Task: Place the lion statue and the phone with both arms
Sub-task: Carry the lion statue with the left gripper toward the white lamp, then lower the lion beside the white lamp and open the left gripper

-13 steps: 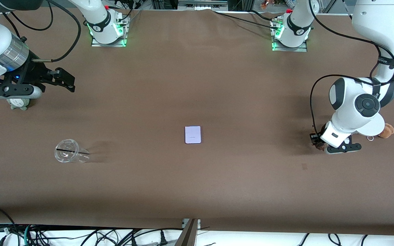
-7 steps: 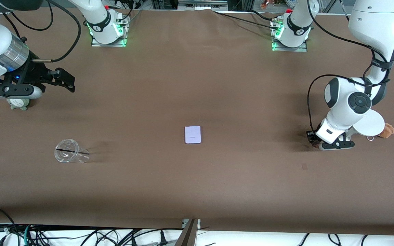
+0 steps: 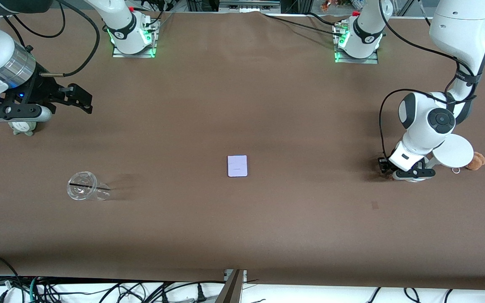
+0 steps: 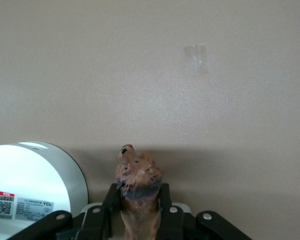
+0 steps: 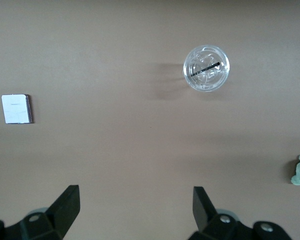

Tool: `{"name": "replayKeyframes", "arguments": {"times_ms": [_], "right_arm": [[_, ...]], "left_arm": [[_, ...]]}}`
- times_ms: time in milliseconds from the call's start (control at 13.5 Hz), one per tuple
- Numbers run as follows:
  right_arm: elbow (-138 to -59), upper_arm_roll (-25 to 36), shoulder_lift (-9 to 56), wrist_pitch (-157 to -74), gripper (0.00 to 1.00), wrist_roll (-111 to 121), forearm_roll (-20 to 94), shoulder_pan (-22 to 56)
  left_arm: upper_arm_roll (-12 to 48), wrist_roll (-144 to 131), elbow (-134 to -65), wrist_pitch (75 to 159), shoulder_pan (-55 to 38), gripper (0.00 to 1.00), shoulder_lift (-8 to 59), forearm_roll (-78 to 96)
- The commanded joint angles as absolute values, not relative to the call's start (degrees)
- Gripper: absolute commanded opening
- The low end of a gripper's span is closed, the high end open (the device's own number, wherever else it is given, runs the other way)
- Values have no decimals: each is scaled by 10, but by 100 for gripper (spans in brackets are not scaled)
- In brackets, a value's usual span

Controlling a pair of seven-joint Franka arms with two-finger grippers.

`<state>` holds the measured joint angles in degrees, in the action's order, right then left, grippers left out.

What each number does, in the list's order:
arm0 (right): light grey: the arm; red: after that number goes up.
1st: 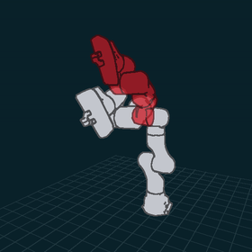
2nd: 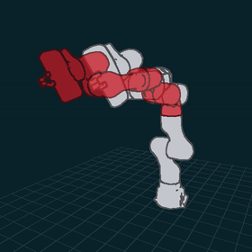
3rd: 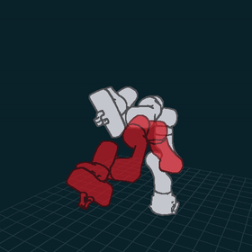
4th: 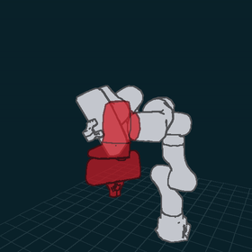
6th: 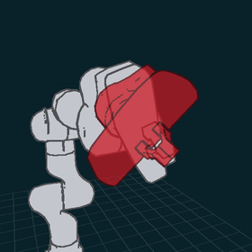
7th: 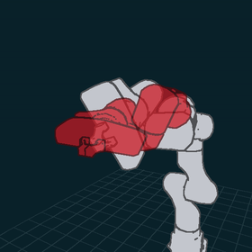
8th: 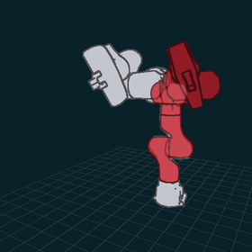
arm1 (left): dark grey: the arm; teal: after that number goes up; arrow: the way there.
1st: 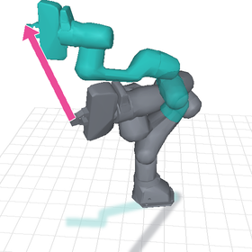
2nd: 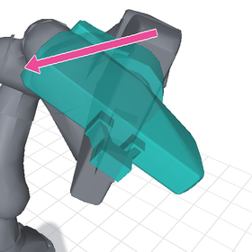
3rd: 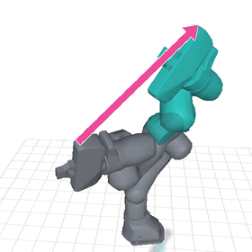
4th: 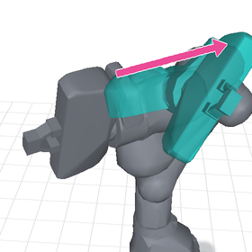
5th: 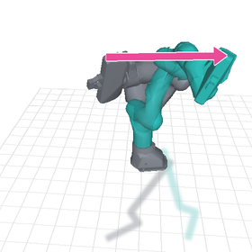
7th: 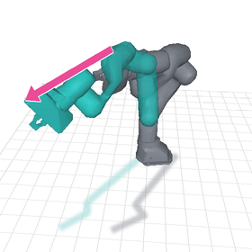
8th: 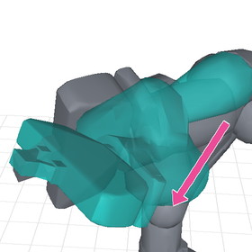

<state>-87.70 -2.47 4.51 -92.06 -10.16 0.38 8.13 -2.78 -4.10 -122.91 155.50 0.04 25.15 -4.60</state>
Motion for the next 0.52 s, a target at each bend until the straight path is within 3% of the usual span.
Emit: {"name": "replayKeyframes", "arguments": {"times_ms": [0, 149, 446], "right_arm": [[-866, -25, 49, -919, 100, -94, 9, 78], [-866, -25, 49, -920, 100, -94, 9, 77], [-867, -25, 49, -920, 100, -94, 9, 77]], "left_arm": [[-24, -21, -1238, 1565, 5, 99, 242, -34], [-23, -31, -1225, 1547, 3, 100, 227, -34], [-12, -67, -1179, 1413, -4, 100, 183, -34]]}}
